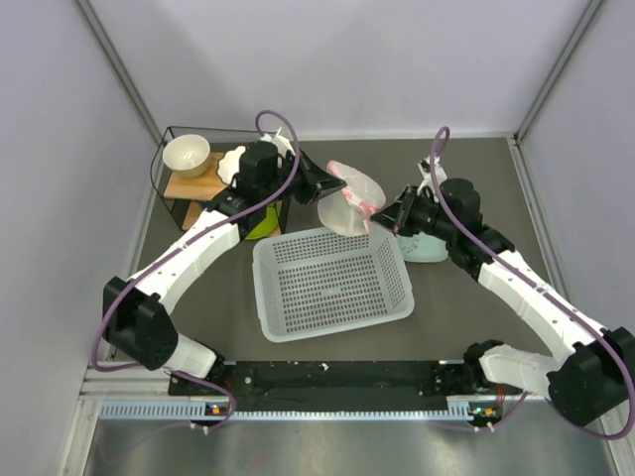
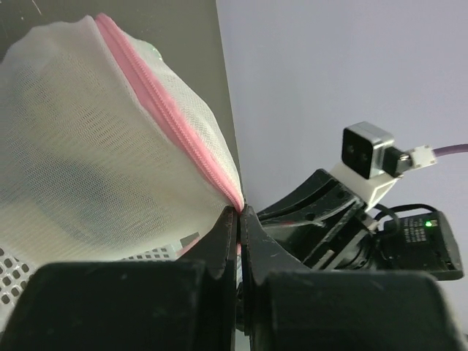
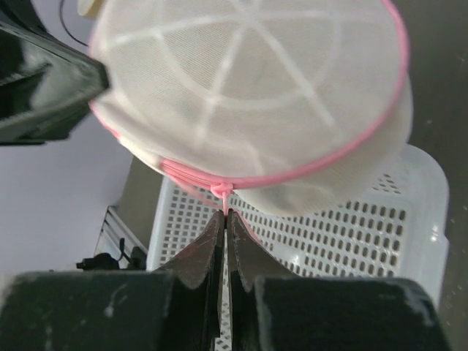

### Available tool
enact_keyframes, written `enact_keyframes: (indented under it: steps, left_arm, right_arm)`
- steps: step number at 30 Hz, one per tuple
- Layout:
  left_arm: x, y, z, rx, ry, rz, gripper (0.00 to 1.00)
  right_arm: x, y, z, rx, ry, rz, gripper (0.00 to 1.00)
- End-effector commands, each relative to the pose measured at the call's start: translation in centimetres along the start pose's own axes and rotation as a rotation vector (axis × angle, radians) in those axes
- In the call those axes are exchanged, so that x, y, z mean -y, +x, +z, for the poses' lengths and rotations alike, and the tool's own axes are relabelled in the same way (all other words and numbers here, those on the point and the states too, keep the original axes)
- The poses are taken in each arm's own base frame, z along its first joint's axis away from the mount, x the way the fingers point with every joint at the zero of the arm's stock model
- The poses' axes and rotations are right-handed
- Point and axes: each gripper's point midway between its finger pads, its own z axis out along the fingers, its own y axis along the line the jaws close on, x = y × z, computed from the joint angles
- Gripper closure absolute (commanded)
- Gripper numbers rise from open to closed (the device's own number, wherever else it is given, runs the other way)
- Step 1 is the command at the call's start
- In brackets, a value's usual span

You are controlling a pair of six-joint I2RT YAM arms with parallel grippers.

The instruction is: Unzip the laundry bag and remove the bra

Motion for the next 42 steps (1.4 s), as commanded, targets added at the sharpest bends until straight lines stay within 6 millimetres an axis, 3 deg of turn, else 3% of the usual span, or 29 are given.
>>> enact_keyframes:
  steps: [1,5,9,10,11,12,13,14,16,17,19,25,26,27,28,29,33,34,35,42]
  left_arm:
    - [3.9,-3.0,-1.7,0.069,0.102,0.084,1.00]
    - [4.2,-3.8,-1.6,0.058,0.116,0.092,1.00]
    - [5.0,-5.1,-0.8,0.041,0.121,0.135,1.00]
    - [3.8,-5.3,0.6,0.025,0.095,0.152,1.00]
    - [5.0,-5.7,0.8,0.014,0.125,0.176,1.00]
    - [5.0,-5.7,1.5,-0.004,0.127,0.181,1.00]
    - [3.6,-5.5,3.0,-0.042,0.104,0.170,1.00]
    - [4.7,-5.7,3.3,-0.059,0.135,0.187,1.00]
    - [3.1,-5.2,5.3,-0.101,0.104,0.181,1.00]
    - [3.8,-5.6,5.7,-0.099,0.117,0.193,1.00]
    - [3.0,-5.1,6.9,-0.132,0.107,0.181,1.00]
    - [3.5,-5.4,6.8,-0.130,0.115,0.184,1.00]
    - [3.3,-5.1,6.8,-0.139,0.110,0.183,0.97]
    - [3.4,-5.1,6.6,-0.140,0.111,0.193,0.88]
    - [3.6,-5.1,6.3,-0.143,0.113,0.197,0.62]
    - [3.5,-4.9,6.1,-0.145,0.110,0.198,0.50]
    - [3.9,-4.6,4.2,-0.097,0.091,0.170,0.20]
    - [5.3,-4.9,2.6,-0.055,0.106,0.184,0.17]
    - [4.1,-5.0,2.3,-0.020,0.065,0.171,0.15]
    - [4.5,-5.3,-1.9,0.063,-0.037,0.199,0.13]
  right_arm:
    - [2.5,1.4,-1.4,-0.030,0.067,-0.028,1.00]
    - [2.7,2.8,-1.7,-0.081,0.051,-0.038,1.00]
    - [2.0,2.7,-2.3,-0.077,0.031,-0.061,1.00]
    - [1.6,2.5,-2.5,-0.066,0.022,-0.060,1.00]
    - [1.2,2.5,-2.6,-0.065,0.012,-0.060,1.00]
    - [0.8,2.1,-2.7,-0.055,0.007,-0.062,1.00]
    - [0.3,2.0,-2.7,-0.048,-0.001,-0.065,1.00]
    - [-0.5,2.0,-2.7,-0.042,-0.012,-0.076,1.00]
    - [-2.0,1.3,-2.8,-0.022,-0.029,-0.093,1.00]
    - [-2.5,1.3,-2.6,-0.018,-0.030,-0.099,1.00]
    - [-3.2,0.5,-2.6,0.004,-0.037,-0.093,1.00]
    - [-3.5,-0.5,-2.7,0.044,-0.030,-0.090,1.00]
    - [-3.3,-0.2,-2.6,0.032,-0.028,-0.088,1.00]
    - [-3.2,0.0,-2.5,0.027,-0.028,-0.086,1.00]
    - [-3.0,0.3,-2.3,0.016,-0.027,-0.086,1.00]
    - [-2.8,0.5,-2.2,0.010,-0.022,-0.083,1.00]
    - [-2.6,0.8,-2.0,0.000,-0.020,-0.075,1.00]
    - [-2.5,0.6,-2.1,0.010,-0.016,-0.076,1.00]
    - [-2.5,0.5,-2.0,0.014,-0.014,-0.073,1.00]
    - [-2.7,0.6,-1.2,-0.006,-0.027,-0.062,1.00]
